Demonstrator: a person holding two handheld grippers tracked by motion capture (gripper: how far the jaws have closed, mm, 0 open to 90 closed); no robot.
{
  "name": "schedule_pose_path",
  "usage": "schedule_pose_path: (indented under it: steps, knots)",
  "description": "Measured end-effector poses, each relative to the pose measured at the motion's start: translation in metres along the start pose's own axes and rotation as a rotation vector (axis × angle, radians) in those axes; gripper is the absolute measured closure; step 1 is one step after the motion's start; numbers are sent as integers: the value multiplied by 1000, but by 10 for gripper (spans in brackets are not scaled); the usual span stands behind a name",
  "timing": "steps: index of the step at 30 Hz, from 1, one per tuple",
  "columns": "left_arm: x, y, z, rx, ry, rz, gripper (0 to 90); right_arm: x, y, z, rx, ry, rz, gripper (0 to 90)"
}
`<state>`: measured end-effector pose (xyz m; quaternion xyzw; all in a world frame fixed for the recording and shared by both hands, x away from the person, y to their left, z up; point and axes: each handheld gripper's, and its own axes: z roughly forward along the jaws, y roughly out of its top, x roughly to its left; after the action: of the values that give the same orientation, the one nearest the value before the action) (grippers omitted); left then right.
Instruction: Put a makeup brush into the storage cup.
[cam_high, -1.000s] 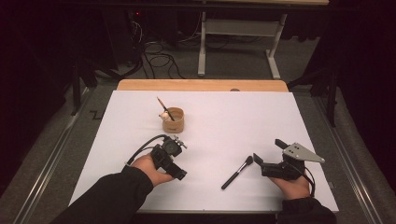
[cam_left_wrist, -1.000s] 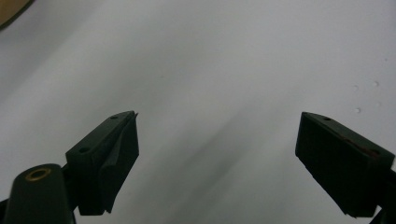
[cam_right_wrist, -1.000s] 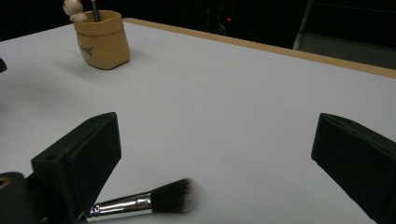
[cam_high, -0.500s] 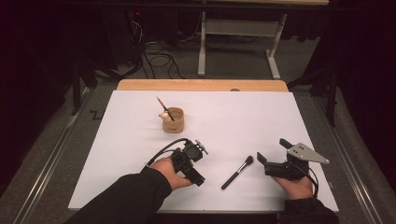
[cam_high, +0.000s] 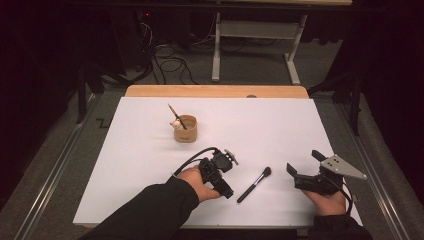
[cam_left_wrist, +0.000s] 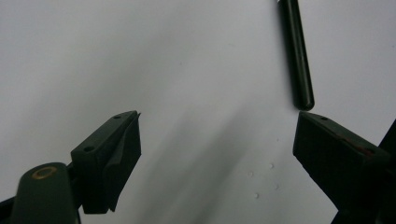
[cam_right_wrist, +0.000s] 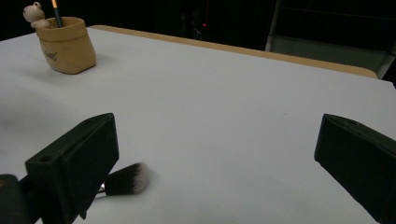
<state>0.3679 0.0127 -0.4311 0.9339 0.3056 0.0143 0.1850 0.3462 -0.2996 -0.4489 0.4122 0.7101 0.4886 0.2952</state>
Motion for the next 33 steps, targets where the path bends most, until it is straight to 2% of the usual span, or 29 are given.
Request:
schedule_pose_path:
  steps: [6,18,25,28,33]
  knots:
    - [-9,7,4,10,2,32,167,3,0,1,4,7,-5,6]
    - [-23,18,14,23,-9,58,188,3,-1,1,1,12,-1,12]
    - [-33,24,22,37,-14,77,239,4,-1,1,1,14,-1,15]
    - [-35,25,24,37,-20,72,265,4,-1,1,3,16,-3,18]
    - [-38,26,26,37,-25,73,349,4,-2,2,9,20,-3,19]
